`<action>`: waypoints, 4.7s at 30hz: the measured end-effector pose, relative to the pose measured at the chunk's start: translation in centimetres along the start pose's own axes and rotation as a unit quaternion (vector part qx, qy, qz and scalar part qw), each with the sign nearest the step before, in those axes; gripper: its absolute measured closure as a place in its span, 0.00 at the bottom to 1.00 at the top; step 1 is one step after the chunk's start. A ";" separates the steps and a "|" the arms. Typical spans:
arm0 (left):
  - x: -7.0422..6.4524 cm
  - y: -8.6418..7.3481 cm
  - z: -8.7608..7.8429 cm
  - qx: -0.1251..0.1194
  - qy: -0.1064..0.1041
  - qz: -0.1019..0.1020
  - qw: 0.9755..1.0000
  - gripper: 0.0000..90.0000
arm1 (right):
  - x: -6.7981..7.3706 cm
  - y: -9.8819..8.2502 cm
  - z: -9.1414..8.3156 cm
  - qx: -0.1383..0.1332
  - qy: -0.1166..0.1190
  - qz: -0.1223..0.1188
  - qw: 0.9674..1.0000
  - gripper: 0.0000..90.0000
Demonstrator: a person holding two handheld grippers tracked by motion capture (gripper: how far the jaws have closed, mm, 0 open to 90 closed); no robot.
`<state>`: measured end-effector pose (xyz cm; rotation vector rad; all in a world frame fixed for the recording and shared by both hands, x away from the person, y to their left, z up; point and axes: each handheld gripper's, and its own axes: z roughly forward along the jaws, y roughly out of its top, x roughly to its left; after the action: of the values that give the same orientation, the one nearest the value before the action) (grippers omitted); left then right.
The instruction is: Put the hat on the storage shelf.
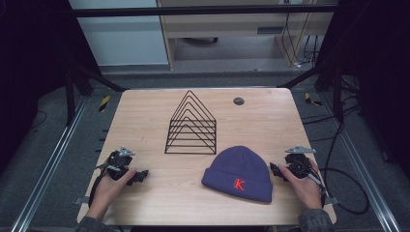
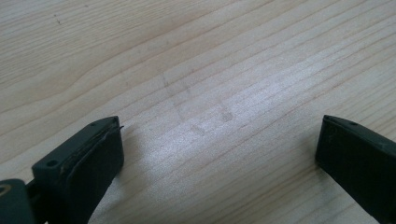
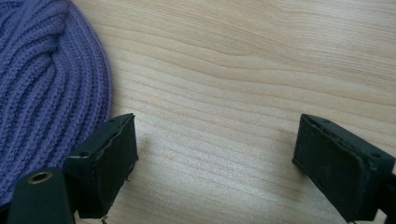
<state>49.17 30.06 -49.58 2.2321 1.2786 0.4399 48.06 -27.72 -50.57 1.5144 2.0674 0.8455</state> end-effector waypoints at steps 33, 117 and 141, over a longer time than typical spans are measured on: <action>-0.2 -0.2 -0.1 -0.001 -0.003 0.005 1.000 0.00 | 3.7 5.2 -2.3 0.000 0.043 -0.076 0.996 0.44; -1.1 1.0 -3.8 -0.100 -0.026 -0.012 0.995 0.06 | 8.7 16.2 -13.6 -0.087 0.175 -0.209 0.958 0.91; -1.6 13.3 -12.3 -0.194 -0.090 0.027 0.977 0.06 | 9.0 23.4 -16.3 -0.145 0.153 -0.219 0.953 0.91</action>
<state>51.26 26.61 -31.90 1.9303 0.9489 0.4514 50.54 -17.72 -22.52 0.7641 2.2463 1.1910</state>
